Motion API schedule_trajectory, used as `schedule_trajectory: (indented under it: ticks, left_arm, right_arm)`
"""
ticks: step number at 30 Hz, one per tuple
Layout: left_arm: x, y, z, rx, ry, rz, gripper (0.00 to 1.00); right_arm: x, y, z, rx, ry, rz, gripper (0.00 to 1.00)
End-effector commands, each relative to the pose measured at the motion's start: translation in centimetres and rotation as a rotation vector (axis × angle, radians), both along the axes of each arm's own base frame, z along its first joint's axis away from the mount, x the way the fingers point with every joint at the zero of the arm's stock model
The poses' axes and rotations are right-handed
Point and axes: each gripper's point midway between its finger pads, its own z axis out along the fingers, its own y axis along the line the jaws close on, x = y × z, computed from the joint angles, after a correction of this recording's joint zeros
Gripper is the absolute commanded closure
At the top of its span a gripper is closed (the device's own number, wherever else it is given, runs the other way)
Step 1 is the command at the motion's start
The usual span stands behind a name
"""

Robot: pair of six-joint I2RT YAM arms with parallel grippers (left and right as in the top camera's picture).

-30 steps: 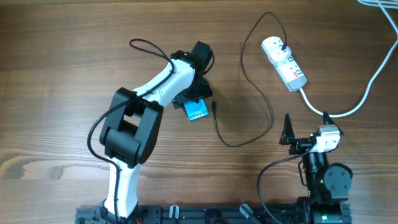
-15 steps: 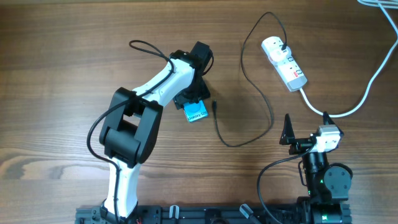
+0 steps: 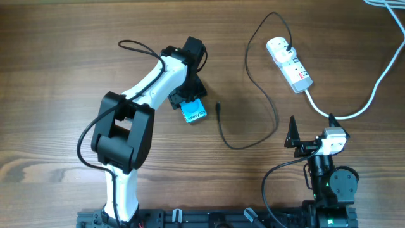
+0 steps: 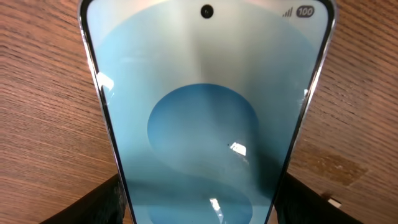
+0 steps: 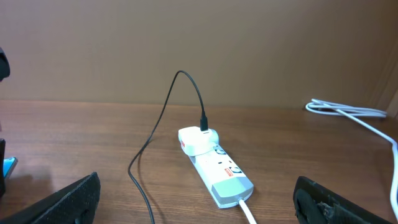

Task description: Plug charger to phone and switch on socket

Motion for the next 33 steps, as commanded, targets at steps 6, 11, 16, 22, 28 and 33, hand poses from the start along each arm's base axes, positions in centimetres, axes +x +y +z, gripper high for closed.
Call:
schedule_trajectory:
  ticks: [6,11,16,22,28,33]
  left_arm:
    - [-1.0,-0.4,0.1,0.071,-0.03,-0.045,0.32]
    - [-2.1,0.1,-2.3,0.09,0.005,-0.05,0.31]
    - [-1.5,0.6,-2.7,0.121,-0.027,-0.05,0.21]
    - [-1.4,0.6,-3.5,0.113,-0.047,-0.048,0.08]
    - [-1.6,0.7,-4.1,0.112,-0.047,-0.048,0.17]
    - [-2.1,0.8,-4.1,0.112,-0.027,-0.049,0.17]
  right_arm:
    - [0.0,-0.1,0.1,0.013,-0.005,-0.007,0.0]
    - [0.0,-0.1,0.1,0.013,-0.005,-0.007,0.0]
    - [0.0,-0.1,0.1,0.013,-0.005,-0.007,0.0]
    - [0.0,-0.2,0.1,0.013,-0.005,-0.007,0.0]
    - [0.0,-0.1,0.1,0.013,-0.006,-0.007,0.0]
    - [0.0,-0.1,0.1,0.013,-0.005,-0.007,0.0]
